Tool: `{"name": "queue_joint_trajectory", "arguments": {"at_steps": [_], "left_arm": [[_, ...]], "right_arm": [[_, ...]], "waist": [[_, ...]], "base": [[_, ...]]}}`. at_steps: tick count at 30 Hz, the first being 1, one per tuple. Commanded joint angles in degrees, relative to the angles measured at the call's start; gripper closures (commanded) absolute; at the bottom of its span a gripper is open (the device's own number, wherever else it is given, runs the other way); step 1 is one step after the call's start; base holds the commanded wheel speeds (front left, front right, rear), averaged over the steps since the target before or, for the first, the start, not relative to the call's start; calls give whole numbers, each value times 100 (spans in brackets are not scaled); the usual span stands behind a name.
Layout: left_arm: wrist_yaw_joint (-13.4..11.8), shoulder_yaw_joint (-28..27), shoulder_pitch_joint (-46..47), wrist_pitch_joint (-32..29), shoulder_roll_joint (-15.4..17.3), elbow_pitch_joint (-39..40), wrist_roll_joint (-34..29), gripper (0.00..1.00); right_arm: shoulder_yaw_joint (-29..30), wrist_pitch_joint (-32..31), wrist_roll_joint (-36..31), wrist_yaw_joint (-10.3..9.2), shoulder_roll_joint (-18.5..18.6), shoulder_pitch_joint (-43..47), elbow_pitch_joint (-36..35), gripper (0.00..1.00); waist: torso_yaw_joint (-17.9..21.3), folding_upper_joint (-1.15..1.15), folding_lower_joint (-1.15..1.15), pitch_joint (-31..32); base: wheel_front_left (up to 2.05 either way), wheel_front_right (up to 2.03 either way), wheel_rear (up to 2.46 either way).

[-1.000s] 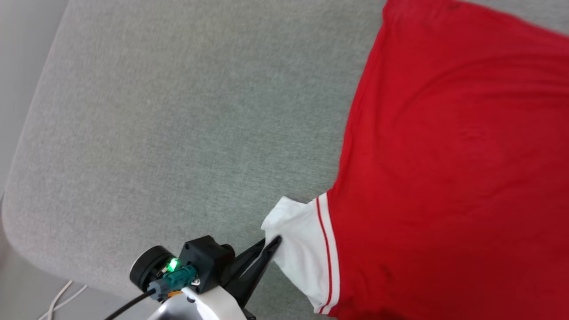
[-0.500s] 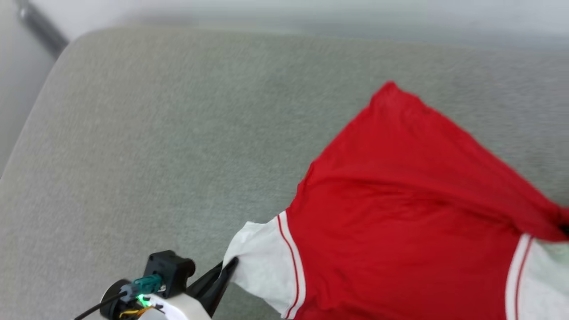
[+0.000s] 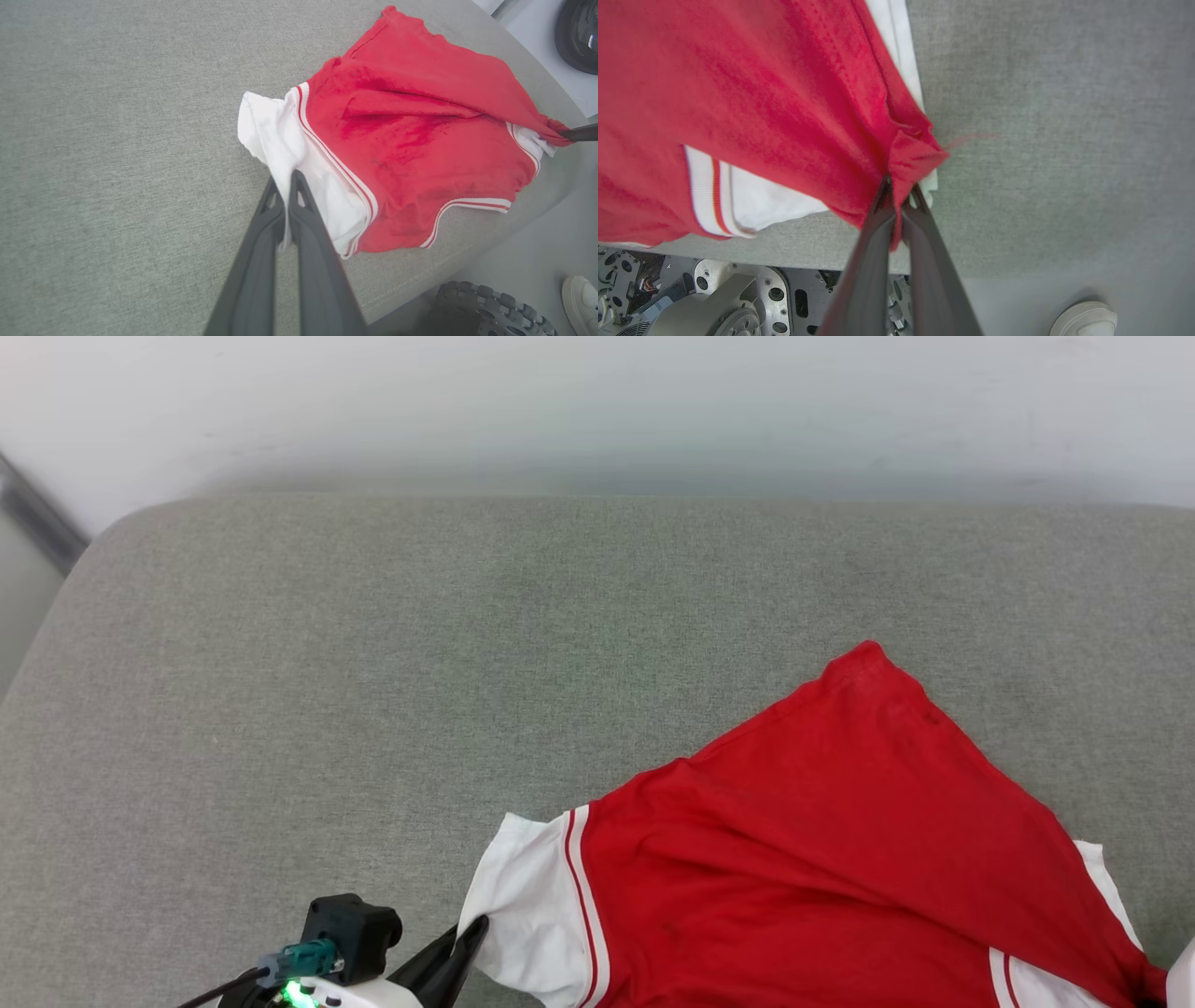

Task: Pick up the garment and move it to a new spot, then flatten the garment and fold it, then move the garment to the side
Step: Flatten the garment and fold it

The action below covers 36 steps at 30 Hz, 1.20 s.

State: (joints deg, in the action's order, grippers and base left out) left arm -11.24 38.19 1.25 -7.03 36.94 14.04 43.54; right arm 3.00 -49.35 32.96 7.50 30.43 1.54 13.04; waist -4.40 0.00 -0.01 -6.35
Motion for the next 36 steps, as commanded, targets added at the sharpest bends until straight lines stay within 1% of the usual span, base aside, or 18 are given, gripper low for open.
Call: {"name": "queue_joint_trajectory", "arguments": {"at_steps": [1, 5, 6, 7, 9, 11, 16, 21, 27, 32, 36], "left_arm": [[16, -1, 28, 38, -28, -34, -12, 100], [18, 19, 1, 50, -42, -83, 11, 100], [21, 22, -1, 50, -38, -78, 14, 100], [23, 25, 0, 50, -35, -68, 13, 100], [16, 35, 11, 63, -33, -34, -14, 100], [-24, 21, 29, 92, -44, 10, -59, 100], [-92, 55, 143, 41, -22, 214, -181, 100], [-128, 113, 373, -47, -60, 456, -378, 100], [-113, 293, 732, -184, -216, 725, -648, 100], [-59, 469, 936, -277, -379, 790, -786, 100], [-52, 559, 1036, -251, -541, 780, -833, 100]], "right_arm": [[2, 41, -20, -2, -18, 72, 11, 100], [-9, 157, -206, -2, 44, 141, 34, 100], [-4, 191, -217, -2, 26, 98, 6, 30], [8, 190, -209, -2, 2, 44, -21, 0], [-85, 143, -139, -2, 61, -71, -181, 0], [-196, 118, 16, -2, 198, -216, -470, 0], [-245, -54, 304, -3, 498, -798, -1150, 0], [-371, -374, 215, -2, 551, -1646, -1470, 0], [-545, -779, 57, -2, 280, -2617, -1165, 0], [-725, -938, -249, -3, 345, -3049, -904, 0], [-796, -996, -435, -3, 243, -3375, -419, 0]], "waist": [[4, 0, 1, 33], [-7, 0, 1, 79], [-13, 0, 1, 86], [-20, 0, 1, 91], [-44, 0, 1, 89], [-74, 0, 1, 46], [-195, 0, 1, -196], [-437, 0, 1, -578], [-928, 0, 1, -1115], [-1270, 0, 1, -1428], [-1499, 0, 1, -1621]], "base": [[0, 0, 0], [0, 0, 0], [0, 0, 0], [0, 0, 0], [0, 0, 0], [0, 0, 0], [0, 0, 0], [0, 0, 0], [0, 0, 0], [0, 0, 0], [0, 0, 0]]}}
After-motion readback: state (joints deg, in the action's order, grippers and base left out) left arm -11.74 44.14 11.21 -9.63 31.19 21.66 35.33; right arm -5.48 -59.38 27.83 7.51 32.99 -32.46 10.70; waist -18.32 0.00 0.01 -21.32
